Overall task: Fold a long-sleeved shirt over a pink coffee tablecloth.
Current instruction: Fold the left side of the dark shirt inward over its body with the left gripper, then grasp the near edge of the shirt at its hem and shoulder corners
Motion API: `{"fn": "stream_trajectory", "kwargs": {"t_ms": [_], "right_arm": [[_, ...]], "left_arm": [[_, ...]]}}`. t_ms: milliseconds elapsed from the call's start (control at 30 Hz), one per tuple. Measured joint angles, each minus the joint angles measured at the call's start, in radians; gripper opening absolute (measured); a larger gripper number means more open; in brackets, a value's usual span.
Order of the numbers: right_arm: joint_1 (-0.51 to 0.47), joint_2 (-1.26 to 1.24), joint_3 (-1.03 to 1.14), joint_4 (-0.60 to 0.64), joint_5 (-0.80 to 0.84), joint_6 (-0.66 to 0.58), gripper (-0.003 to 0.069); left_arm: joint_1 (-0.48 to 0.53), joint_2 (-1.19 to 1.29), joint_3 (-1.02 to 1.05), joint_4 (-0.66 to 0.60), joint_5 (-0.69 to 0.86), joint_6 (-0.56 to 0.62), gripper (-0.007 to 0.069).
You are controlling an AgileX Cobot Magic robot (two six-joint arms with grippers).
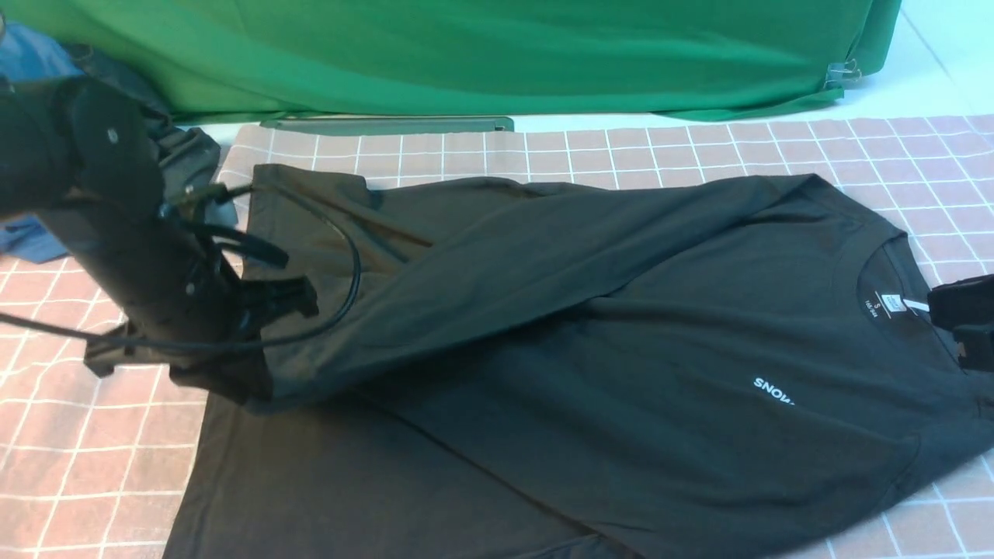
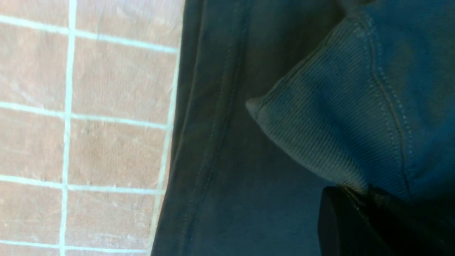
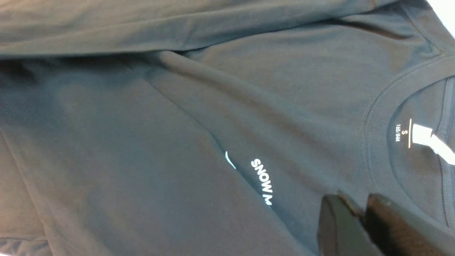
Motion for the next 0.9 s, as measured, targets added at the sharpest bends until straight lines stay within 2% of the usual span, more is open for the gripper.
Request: {"fn": "stream_trajectory", "kwargs": {"t_ms": [267, 333, 500, 600, 700, 900], "right_arm": [[0.0, 0.0, 0.0, -0.001, 0.0, 0.0, 0.0144], [0.0, 0.0, 0.0, -0.001, 0.0, 0.001, 0.0144], [0.0, 0.0, 0.0, -0.001, 0.0, 0.005, 0.0144], [0.0, 0.0, 0.0, -0.001, 0.0, 0.011, 0.0144], [0.0, 0.0, 0.0, -0.001, 0.0, 0.013, 0.0144], [0.0, 0.0, 0.0, -0.001, 0.001, 0.016, 0.0144]], "left_arm": [[0.0, 0.0, 0.015, -0.014, -0.044, -0.004, 0.0051], [0.0, 0.0, 0.015, -0.015, -0.056, -0.004, 0.0089], [0.0, 0.0, 0.015, -0.007, -0.03, -0.003, 0.0269], [0.0, -0.009, 0.028, -0.007, 0.039, -0.004, 0.0318], [-0.004, -0.048, 0.087, -0.003, 0.062, -0.014, 0.0312], [-0.019, -0.183, 0.299, 0.016, 0.04, -0.055, 0.0229]]}}
